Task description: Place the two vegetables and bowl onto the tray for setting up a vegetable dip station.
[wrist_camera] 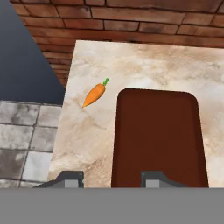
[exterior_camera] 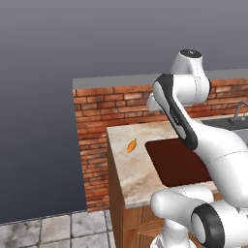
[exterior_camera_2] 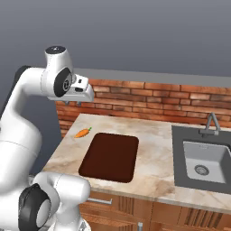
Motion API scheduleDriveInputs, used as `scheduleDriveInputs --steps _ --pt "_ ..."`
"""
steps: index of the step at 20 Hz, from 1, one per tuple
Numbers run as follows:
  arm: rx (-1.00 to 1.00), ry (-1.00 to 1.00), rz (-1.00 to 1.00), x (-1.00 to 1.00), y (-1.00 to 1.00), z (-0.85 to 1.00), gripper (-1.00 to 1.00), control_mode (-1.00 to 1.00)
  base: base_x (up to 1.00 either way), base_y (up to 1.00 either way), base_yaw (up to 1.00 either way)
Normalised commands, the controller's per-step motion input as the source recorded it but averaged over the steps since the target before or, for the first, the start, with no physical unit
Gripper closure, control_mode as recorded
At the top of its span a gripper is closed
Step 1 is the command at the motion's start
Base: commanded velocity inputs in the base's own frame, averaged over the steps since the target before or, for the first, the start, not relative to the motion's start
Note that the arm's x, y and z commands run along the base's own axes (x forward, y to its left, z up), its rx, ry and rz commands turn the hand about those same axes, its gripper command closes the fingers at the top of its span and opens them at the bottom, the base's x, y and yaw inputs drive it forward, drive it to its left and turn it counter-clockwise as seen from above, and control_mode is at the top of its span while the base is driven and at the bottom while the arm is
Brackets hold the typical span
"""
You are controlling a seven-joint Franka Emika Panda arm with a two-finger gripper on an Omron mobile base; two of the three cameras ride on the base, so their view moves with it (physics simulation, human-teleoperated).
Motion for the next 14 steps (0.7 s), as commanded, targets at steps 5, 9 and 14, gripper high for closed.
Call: scheduleDriveInputs --steps 5,9,14 --pt "0.00 0.00 -0.01 0.18 0.08 0.00 -1.00 -1.00 0.00 0.00 0.00" --pt "0.00 -0.01 -0.05 0.56 0.38 -0.06 -1.00 -1.00 0.00 0.00 0.00" --pt "0.00 0.00 -0.06 0.70 0.41 -0.19 -1.00 -1.00 0.00 0.00 0.00"
